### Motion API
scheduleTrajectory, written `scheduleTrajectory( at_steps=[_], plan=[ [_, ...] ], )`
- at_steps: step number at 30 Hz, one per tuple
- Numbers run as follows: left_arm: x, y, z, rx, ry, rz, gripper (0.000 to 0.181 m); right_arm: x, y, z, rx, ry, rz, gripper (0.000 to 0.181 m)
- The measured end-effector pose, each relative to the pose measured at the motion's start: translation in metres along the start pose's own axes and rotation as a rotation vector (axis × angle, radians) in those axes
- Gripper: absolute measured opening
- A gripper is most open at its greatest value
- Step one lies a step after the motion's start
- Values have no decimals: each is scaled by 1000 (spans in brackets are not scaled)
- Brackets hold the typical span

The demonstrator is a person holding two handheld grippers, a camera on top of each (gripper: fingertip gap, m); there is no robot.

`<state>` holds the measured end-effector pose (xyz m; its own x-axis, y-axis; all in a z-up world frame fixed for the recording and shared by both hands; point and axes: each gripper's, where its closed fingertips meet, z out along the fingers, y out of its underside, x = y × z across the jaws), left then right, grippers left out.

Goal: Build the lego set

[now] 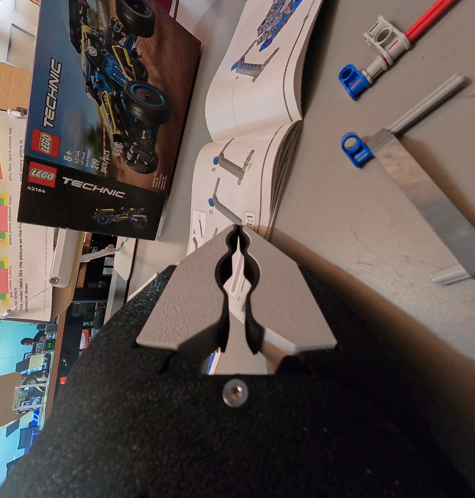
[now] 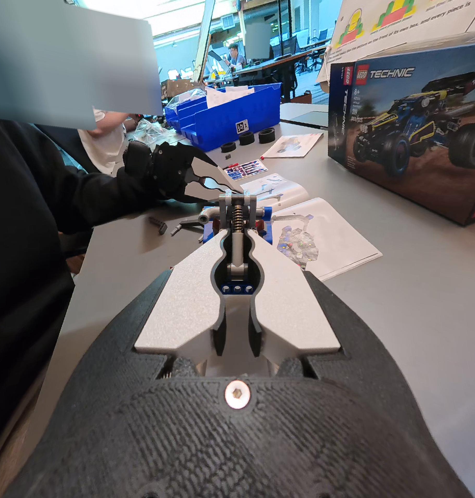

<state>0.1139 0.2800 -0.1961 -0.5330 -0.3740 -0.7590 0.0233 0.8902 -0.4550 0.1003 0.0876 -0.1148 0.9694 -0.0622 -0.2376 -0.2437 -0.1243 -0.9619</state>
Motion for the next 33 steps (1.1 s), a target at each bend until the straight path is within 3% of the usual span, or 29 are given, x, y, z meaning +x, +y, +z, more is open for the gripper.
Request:
scheduleTrajectory(
  at_steps=[9,33],
  plan=[
    [0,0,0,0,0,1,0,14,-10,-10,94,32,130,5],
    [0,0,0,1,-1,3,0,19,-9,-11,93,62,135,5]
  ],
)
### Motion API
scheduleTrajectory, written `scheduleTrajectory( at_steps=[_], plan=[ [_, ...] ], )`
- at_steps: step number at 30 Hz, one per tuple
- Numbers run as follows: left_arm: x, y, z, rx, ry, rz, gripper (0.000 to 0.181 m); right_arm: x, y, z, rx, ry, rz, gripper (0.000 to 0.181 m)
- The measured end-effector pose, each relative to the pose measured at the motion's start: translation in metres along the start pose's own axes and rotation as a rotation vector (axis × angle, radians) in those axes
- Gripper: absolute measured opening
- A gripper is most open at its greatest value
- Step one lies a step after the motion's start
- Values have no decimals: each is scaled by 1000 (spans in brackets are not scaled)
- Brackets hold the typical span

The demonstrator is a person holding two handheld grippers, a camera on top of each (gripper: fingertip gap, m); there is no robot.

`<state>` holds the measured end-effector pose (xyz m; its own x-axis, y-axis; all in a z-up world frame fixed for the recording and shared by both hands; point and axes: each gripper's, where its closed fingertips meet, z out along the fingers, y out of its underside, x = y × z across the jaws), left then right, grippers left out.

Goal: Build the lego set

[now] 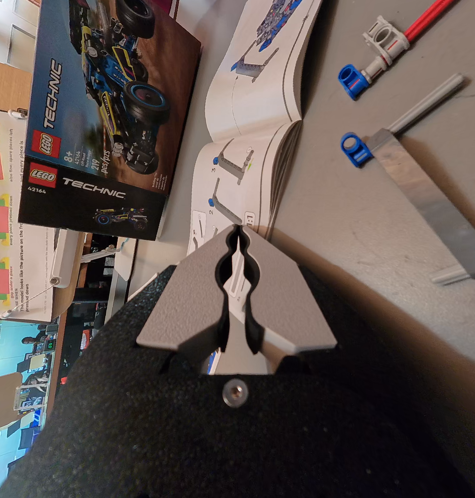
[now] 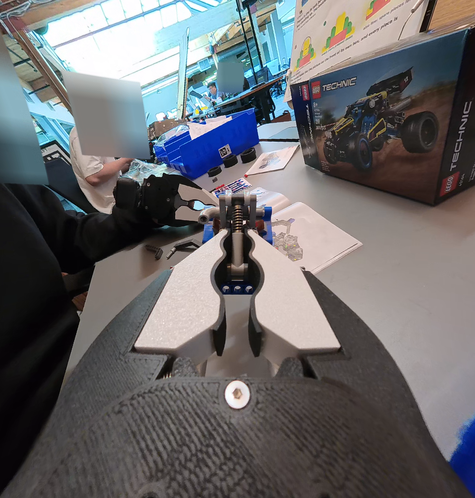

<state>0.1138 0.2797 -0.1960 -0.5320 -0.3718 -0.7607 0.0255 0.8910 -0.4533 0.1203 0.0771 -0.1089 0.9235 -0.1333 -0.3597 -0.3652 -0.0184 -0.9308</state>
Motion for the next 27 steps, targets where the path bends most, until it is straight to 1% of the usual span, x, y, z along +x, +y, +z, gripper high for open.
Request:
scheduleTrajectory(
  at_steps=[27],
  plan=[
    [-1,6,1,-27,10,-5,0,2,5,1,-38,21,-5,5]
  ],
)
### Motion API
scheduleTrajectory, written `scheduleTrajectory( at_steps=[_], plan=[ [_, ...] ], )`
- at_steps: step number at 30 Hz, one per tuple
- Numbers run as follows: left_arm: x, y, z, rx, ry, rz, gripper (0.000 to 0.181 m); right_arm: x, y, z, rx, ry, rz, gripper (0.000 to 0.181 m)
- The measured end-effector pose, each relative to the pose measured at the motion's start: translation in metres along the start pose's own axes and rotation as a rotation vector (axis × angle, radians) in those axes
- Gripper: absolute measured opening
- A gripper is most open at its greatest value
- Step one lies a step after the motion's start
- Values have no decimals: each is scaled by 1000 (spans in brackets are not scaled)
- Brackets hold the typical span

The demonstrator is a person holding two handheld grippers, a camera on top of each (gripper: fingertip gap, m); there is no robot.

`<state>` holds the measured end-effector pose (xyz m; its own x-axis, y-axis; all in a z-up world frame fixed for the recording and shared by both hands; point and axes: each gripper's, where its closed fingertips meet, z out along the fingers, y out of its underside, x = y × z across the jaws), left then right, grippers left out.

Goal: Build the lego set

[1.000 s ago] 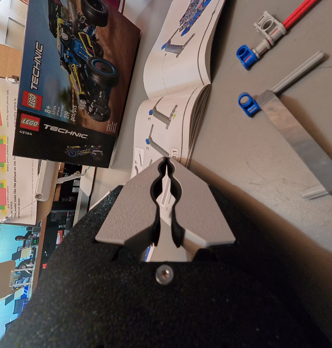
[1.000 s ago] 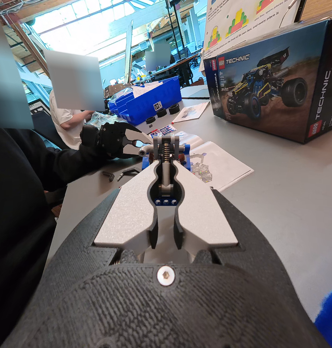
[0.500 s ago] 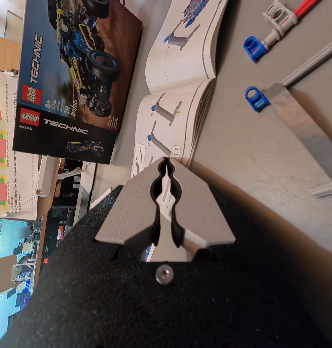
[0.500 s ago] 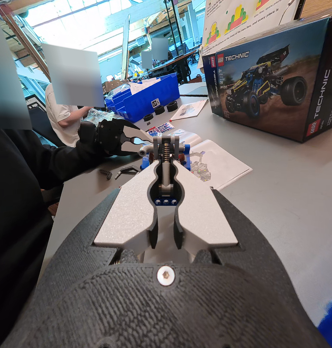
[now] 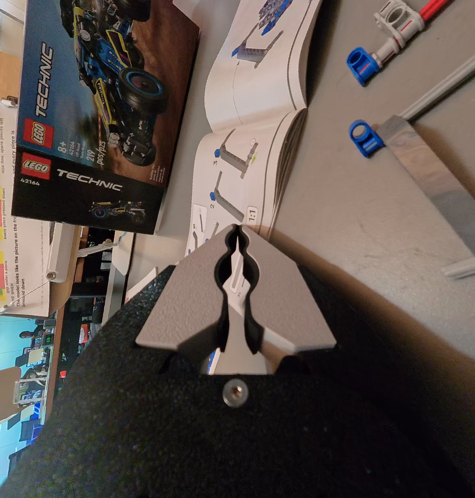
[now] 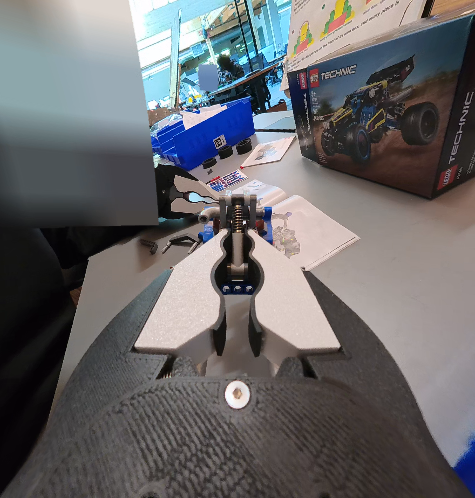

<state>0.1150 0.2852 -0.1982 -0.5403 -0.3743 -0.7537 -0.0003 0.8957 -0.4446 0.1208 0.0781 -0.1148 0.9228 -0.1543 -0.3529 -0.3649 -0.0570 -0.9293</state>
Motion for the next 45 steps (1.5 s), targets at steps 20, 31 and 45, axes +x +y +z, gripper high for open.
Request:
scheduleTrajectory(
  at_steps=[20,31,45],
  plan=[
    [0,-1,0,6,-7,16,0,-16,-8,0,52,-74,-77,5],
    [1,-1,0,6,-7,21,0,-29,-12,1,74,-106,-197,5],
    [1,-2,0,8,-6,25,0,-36,5,9,-37,-113,-314,5]
  ],
)
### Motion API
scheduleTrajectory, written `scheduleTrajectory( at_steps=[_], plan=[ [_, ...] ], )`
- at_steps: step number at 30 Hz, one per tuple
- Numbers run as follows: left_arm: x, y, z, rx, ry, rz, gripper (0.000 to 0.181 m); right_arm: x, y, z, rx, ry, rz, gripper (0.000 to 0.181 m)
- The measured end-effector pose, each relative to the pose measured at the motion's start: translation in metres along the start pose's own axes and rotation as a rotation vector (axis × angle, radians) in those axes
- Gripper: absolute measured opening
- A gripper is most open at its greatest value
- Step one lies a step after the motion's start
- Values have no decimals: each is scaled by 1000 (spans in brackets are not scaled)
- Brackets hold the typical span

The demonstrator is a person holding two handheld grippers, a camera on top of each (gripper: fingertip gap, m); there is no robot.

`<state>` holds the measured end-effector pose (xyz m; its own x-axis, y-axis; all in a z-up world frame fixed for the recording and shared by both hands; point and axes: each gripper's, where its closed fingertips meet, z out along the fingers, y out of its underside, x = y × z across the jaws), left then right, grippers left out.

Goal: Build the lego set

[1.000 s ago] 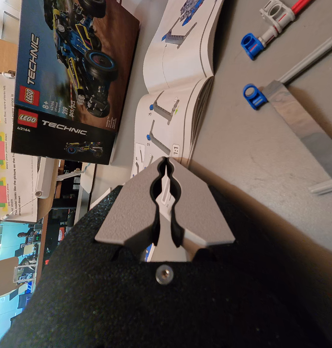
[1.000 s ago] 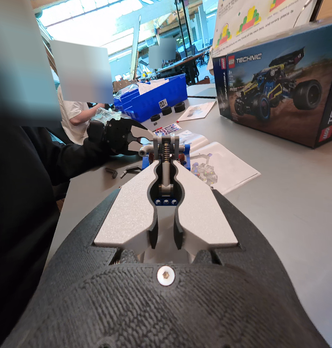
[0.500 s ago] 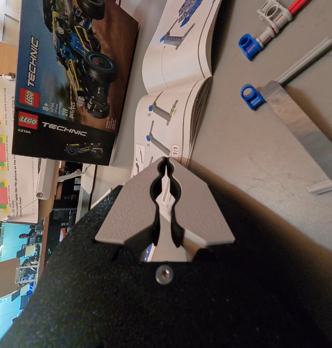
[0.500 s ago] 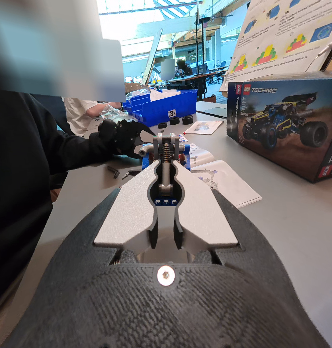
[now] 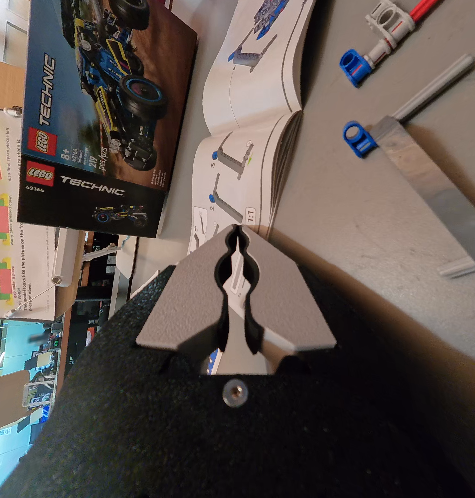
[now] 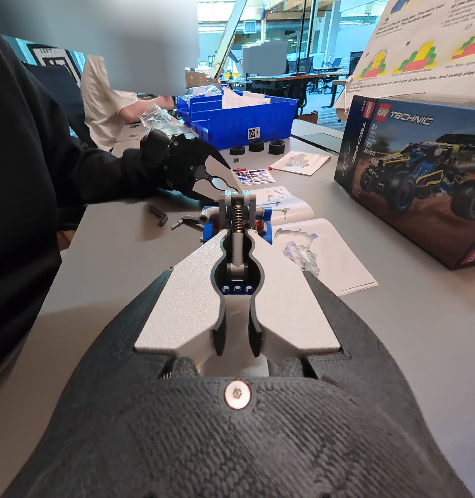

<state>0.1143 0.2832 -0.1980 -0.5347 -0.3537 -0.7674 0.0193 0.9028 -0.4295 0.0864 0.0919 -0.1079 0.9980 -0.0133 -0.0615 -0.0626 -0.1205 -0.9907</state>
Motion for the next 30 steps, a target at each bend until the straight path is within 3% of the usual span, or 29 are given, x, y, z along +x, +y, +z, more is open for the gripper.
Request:
scheduleTrajectory(
  at_steps=[11,30],
  plan=[
    [0,0,0,0,0,4,0,11,-6,-6,58,28,117,5],
    [0,0,0,1,-1,6,0,4,8,1,-42,12,34,5]
  ],
)
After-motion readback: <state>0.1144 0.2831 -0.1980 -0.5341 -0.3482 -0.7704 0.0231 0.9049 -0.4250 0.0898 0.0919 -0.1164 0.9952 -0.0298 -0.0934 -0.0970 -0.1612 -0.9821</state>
